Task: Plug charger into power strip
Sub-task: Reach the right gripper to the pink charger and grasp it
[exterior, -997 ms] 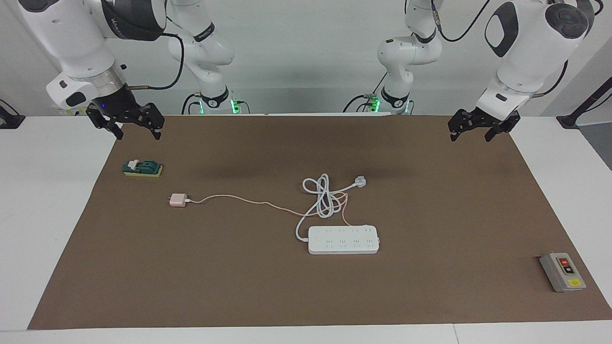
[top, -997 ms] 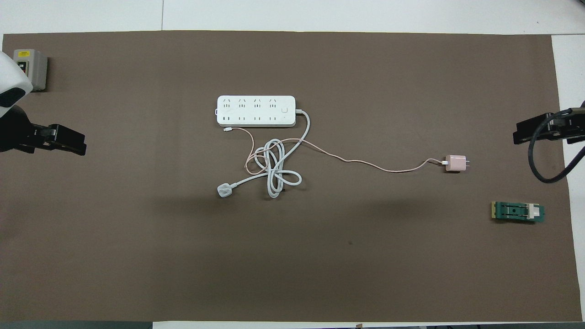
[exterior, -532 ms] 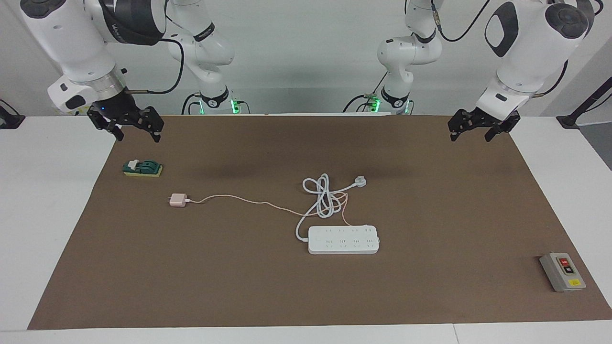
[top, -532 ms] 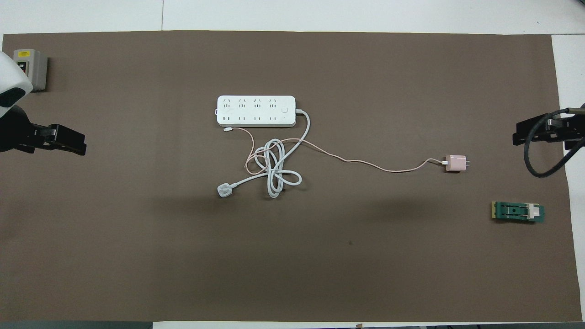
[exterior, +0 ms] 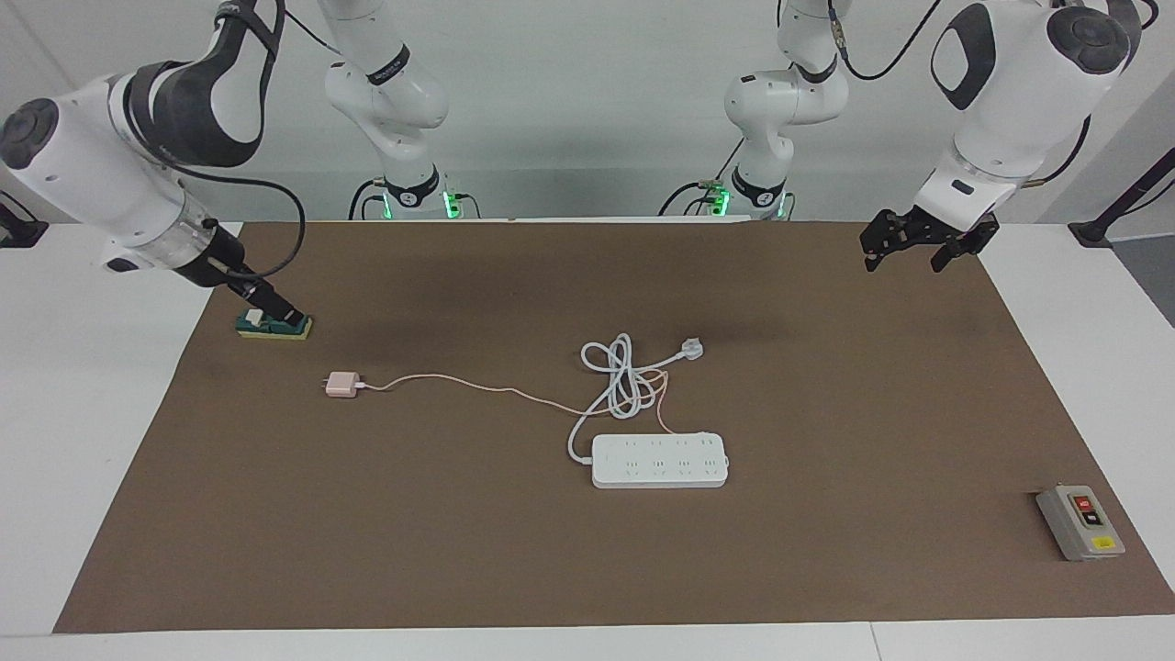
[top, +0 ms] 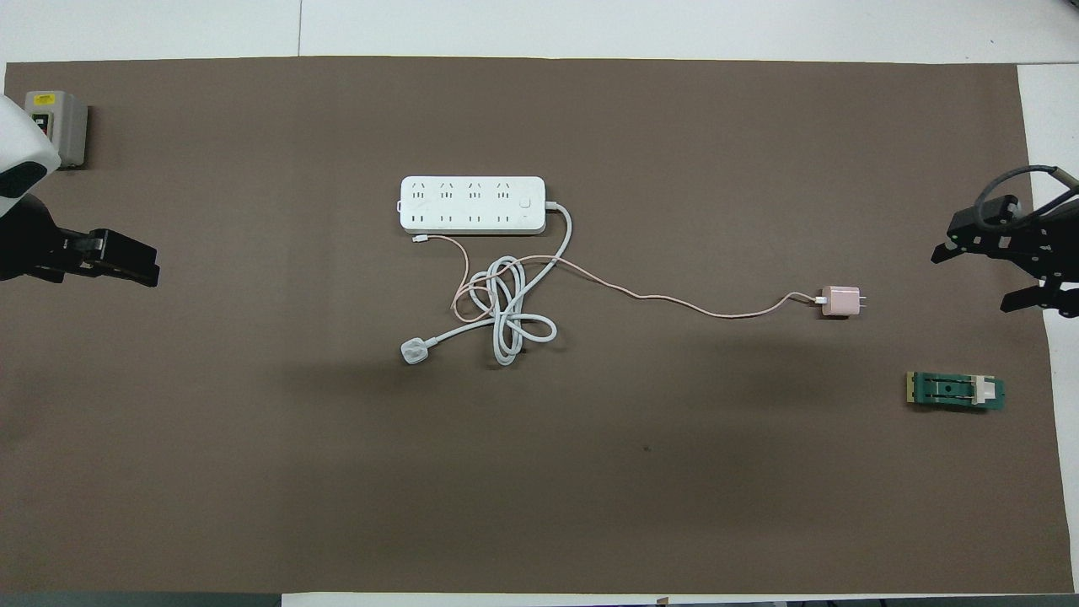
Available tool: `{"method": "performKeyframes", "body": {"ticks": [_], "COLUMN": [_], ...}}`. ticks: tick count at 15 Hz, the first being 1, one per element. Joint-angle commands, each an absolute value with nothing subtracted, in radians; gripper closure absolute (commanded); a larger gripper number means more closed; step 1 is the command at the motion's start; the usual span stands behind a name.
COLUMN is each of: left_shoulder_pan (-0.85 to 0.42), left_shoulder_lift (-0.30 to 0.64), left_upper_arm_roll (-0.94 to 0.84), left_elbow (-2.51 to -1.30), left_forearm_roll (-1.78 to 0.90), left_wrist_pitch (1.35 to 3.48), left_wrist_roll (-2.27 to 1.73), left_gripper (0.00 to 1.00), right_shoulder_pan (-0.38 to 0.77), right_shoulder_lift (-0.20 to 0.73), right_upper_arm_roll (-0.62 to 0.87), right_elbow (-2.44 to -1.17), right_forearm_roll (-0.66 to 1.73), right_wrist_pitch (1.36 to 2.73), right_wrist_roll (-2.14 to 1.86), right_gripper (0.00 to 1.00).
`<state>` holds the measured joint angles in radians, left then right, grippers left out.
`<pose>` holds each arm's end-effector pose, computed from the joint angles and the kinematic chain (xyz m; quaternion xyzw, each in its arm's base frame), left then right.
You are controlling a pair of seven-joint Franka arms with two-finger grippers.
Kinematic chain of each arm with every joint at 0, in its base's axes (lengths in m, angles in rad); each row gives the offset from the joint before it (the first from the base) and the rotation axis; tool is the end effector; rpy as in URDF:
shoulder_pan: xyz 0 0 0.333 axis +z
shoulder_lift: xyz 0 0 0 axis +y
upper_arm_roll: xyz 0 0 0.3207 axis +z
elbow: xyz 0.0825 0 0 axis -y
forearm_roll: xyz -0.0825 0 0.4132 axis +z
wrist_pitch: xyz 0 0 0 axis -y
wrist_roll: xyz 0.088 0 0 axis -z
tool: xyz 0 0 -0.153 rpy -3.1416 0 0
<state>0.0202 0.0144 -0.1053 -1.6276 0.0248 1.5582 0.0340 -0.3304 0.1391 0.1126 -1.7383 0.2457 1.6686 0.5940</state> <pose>0.5783 -0.0452 0.5456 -0.9973 0.0598 0.0415 0.0127 0.5935 -0.0978 0.4304 -0.8964 0.4117 0.1252 0.1063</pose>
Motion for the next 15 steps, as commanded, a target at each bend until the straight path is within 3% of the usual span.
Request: {"method": "performKeyframes", "body": {"ticks": [1, 3, 8, 15], "left_shoulder_pan": [0.028, 0.028, 0.028, 0.034], "left_shoulder_lift": [0.005, 0.005, 0.005, 0.005], "left_upper_arm_roll": [-0.106, -0.106, -0.106, -0.106], "left_elbow": [-1.64, -1.64, -1.64, -1.638], "left_forearm_roll": [0.014, 0.014, 0.014, 0.014], "left_wrist_pitch": [1.568, 1.568, 1.568, 1.575], "left_wrist_roll": [0.026, 0.026, 0.026, 0.028], "left_gripper": [0.0, 0.0, 0.0, 0.0], "right_shoulder_pan": [-0.391, -0.4, -0.486, -0.519], "right_shoulder_lift": [0.17, 0.158, 0.296, 0.399], "right_upper_arm_roll": [0.124, 0.123, 0.121, 0.12], "right_elbow": [-1.827, -1.916, -1.917, -1.934], "right_forearm_roll": [0.363, 0.438, 0.528, 0.658], "right_wrist_pitch": [1.759, 1.828, 1.832, 1.835], "right_wrist_roll": [0.728, 0.776, 0.792, 0.787], "right_gripper": [0.0, 0.0, 0.0, 0.0]}}
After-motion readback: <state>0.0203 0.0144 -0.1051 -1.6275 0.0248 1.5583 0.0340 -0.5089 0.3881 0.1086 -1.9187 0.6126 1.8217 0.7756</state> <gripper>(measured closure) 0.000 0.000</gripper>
